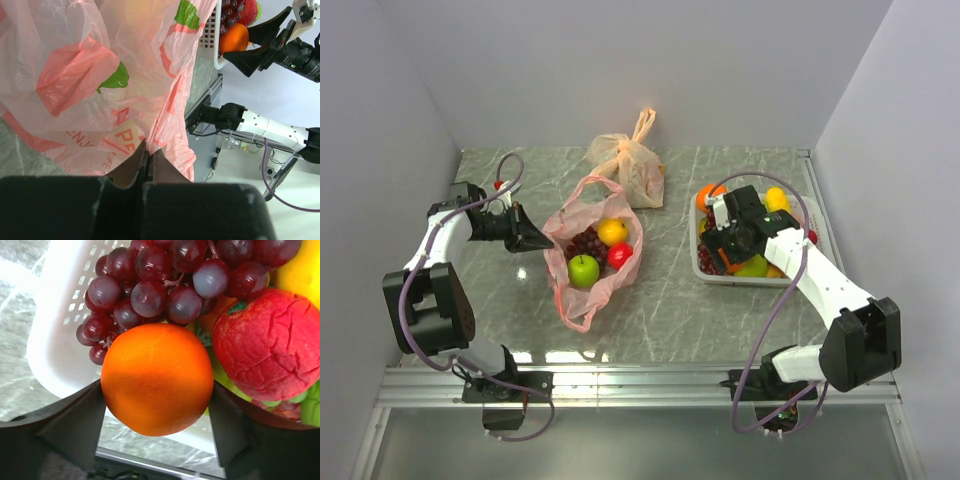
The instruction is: Place the fake fruits into the plastic bag and tie a complex knot
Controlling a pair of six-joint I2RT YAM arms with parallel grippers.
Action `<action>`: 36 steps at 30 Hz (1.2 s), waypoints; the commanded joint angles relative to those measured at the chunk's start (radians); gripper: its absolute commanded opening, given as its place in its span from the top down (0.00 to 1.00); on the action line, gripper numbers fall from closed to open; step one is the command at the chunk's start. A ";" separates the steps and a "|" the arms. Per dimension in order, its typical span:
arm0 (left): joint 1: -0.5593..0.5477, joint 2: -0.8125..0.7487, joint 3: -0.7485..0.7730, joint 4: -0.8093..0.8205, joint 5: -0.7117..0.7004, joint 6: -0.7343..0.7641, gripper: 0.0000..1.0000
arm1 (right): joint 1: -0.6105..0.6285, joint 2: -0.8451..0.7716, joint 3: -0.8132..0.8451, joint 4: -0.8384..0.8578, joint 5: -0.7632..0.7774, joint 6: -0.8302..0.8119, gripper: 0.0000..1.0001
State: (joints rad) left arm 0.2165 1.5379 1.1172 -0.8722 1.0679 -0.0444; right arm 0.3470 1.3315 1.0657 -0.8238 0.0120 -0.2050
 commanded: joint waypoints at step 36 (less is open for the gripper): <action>0.000 0.079 0.171 -0.005 0.178 -0.002 0.99 | 0.504 0.733 0.876 0.343 -0.310 0.259 0.67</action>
State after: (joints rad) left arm 0.2165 1.6085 1.2682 -0.8814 1.1908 -0.0662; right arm 0.8364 2.0377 1.8732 -0.5884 -0.3305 -0.0048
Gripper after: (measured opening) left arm 0.013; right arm 0.821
